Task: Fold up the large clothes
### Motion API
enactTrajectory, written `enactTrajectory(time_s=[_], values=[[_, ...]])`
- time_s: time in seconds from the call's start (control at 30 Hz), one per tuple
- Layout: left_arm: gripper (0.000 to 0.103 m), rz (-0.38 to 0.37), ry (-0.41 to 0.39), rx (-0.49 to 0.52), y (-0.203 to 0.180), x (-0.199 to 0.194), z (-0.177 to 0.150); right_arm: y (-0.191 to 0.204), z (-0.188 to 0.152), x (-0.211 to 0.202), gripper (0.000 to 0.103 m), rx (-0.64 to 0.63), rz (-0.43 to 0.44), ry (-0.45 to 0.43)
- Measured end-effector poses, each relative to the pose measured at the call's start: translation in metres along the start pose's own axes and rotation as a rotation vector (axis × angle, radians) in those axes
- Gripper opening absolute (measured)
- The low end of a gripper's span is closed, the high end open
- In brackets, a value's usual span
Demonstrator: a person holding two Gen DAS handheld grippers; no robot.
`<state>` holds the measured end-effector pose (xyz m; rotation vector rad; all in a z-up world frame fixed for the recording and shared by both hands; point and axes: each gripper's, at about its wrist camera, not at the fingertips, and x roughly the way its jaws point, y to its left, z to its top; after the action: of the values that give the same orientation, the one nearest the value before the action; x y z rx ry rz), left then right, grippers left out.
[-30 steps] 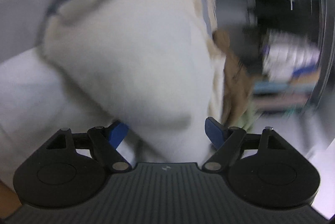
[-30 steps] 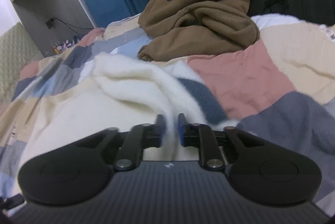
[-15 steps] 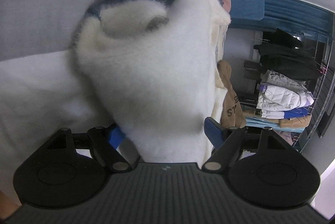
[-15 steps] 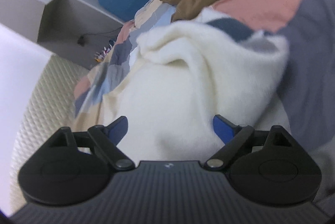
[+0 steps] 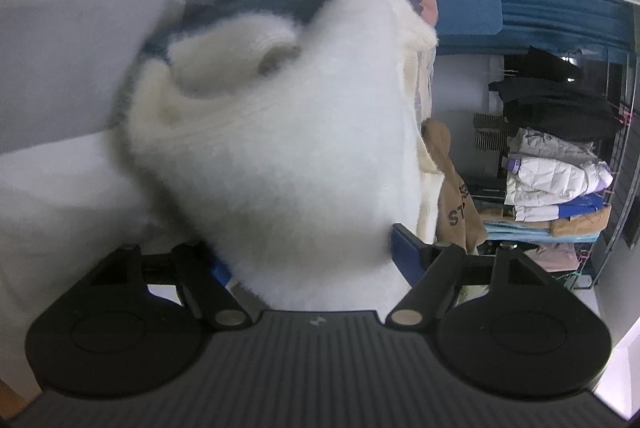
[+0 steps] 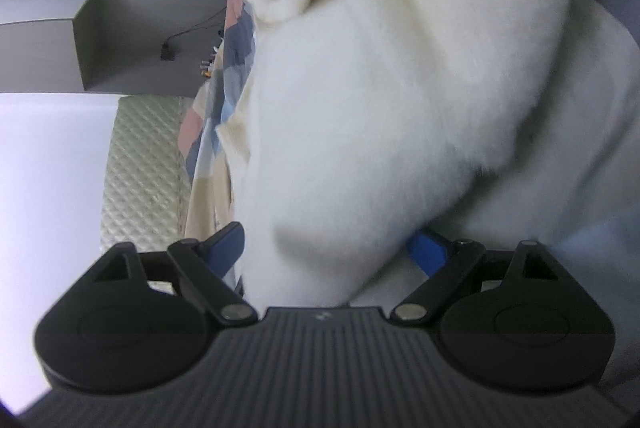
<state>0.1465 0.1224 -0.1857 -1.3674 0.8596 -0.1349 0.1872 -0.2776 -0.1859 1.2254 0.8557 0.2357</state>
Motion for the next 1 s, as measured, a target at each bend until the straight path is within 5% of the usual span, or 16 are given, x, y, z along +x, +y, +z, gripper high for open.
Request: enactTrajectory(time_s=[0.3,0.4,0.53,0.67,1.0], values=[[0.059,0.025,-0.026,0.073,-0.008,-0.006,-0.003,-0.022,0.011,-0.025,0.082,0.127,-0.057,-0.205],[0.053,0.036,-0.031,0.092,-0.008,-0.006,-0.002,-0.025,0.015,-0.021,0.082,0.171,-0.052,-0.204],[0.046,0.051,-0.046,0.137,-0.015,-0.007,-0.004,-0.021,0.021,-0.011,0.07,0.112,-0.119,-0.195],[0.038,0.052,-0.069,0.176,-0.019,-0.016,-0.008,-0.01,0.018,-0.012,0.037,0.026,-0.129,-0.215],[0.032,0.067,-0.109,0.275,-0.05,-0.07,-0.041,0.027,-0.004,-0.05,0.029,-0.197,-0.122,-0.258]])
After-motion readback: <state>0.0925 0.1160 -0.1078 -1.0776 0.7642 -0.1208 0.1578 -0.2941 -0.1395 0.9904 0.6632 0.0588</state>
